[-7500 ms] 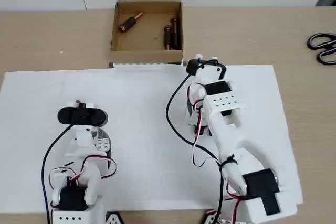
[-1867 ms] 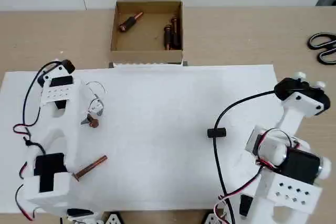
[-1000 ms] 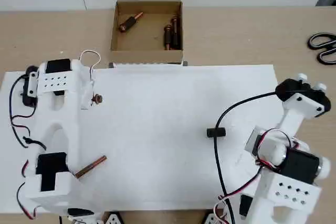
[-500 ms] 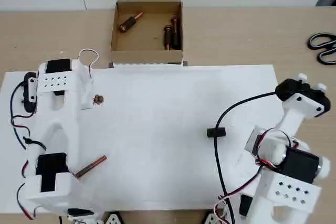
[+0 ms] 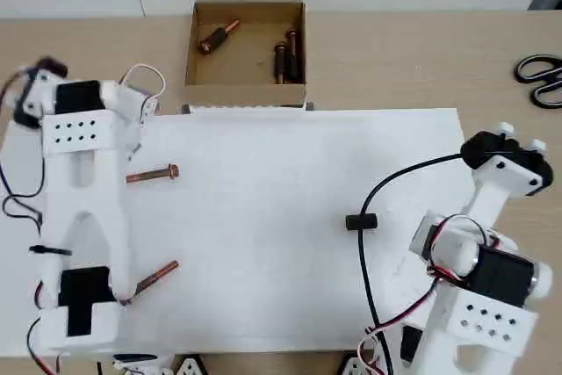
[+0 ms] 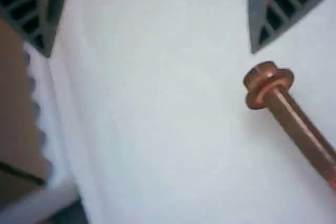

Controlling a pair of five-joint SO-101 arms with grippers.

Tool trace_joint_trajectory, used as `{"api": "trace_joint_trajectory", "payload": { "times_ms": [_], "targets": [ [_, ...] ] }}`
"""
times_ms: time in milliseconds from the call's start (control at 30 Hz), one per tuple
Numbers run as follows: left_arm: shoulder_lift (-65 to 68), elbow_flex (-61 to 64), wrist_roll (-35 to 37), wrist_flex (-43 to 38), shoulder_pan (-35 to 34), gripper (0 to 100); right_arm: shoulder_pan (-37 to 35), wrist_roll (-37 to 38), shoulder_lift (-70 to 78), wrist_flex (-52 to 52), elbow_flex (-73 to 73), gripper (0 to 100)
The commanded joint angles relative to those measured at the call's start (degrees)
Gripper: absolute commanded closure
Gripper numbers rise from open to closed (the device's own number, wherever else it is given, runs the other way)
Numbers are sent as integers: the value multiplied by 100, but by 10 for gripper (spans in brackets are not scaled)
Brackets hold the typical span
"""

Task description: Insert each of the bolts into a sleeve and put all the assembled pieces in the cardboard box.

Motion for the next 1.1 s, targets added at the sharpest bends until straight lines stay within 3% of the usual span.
{"api": "trace_joint_trajectory", "payload": {
  "times_ms": [0,133,233,333,467,633,1067],
  "targets": [
    [-510,-848,-1433,589,35,771,31,-53,-75,-101,-44,996],
    [-615,-1323,-2365,1398,9,772,31,-53,-75,-101,-44,996],
    [-624,-1209,-3191,1380,-105,776,31,-53,-75,-101,-44,996],
    [-580,-989,-4123,1380,-167,842,40,-53,-75,-101,-44,996],
    [-563,-233,-6004,1371,-26,904,48,-53,-75,-101,-44,996],
    [-571,215,-7965,1363,-62,909,48,-62,-75,-101,-44,996],
    [-413,251,-11481,1319,-35,906,40,-62,-75,-101,-44,996]
  ]
}}
